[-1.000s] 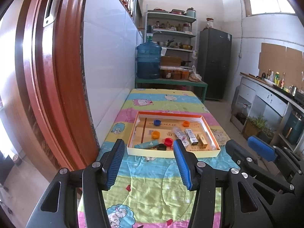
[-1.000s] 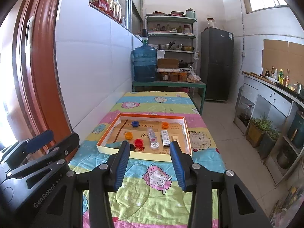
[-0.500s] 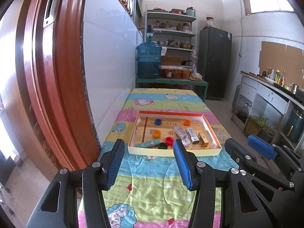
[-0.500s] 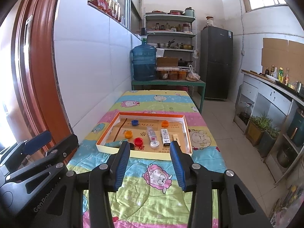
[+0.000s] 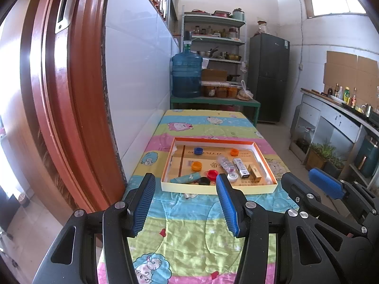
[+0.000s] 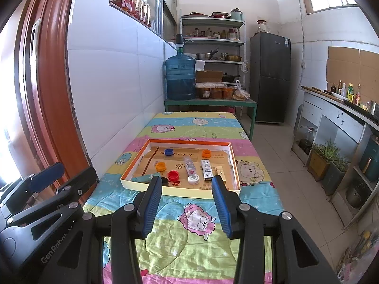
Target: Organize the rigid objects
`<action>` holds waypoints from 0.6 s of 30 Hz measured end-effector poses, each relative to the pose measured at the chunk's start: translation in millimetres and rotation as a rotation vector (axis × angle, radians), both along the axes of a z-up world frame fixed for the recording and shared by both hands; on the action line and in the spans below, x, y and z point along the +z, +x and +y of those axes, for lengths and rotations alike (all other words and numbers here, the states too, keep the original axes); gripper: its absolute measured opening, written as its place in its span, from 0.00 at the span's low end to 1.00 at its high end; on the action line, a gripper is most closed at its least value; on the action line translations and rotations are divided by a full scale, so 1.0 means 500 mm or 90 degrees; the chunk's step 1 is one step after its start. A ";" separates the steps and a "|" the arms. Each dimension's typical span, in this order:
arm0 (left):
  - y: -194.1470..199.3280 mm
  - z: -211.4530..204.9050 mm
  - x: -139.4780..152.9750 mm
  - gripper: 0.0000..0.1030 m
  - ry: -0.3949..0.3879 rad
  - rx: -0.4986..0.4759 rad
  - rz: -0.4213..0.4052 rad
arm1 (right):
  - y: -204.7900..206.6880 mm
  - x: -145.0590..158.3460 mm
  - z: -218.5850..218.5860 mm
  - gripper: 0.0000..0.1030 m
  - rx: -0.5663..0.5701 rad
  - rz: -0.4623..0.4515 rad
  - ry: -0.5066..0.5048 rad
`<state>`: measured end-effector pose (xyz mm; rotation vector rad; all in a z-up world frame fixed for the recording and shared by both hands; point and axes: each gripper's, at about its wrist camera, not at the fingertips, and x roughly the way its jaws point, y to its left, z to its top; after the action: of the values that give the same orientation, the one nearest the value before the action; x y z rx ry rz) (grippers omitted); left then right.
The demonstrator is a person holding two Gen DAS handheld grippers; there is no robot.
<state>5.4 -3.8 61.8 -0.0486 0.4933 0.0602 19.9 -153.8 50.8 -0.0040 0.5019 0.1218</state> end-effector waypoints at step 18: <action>-0.003 0.003 -0.012 0.54 0.005 -0.004 0.003 | -0.002 -0.004 -0.013 0.42 -0.004 0.002 0.002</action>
<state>4.1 -2.4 55.8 -0.0399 0.4985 0.0557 18.7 -160.1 48.7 0.0009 0.5048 0.1158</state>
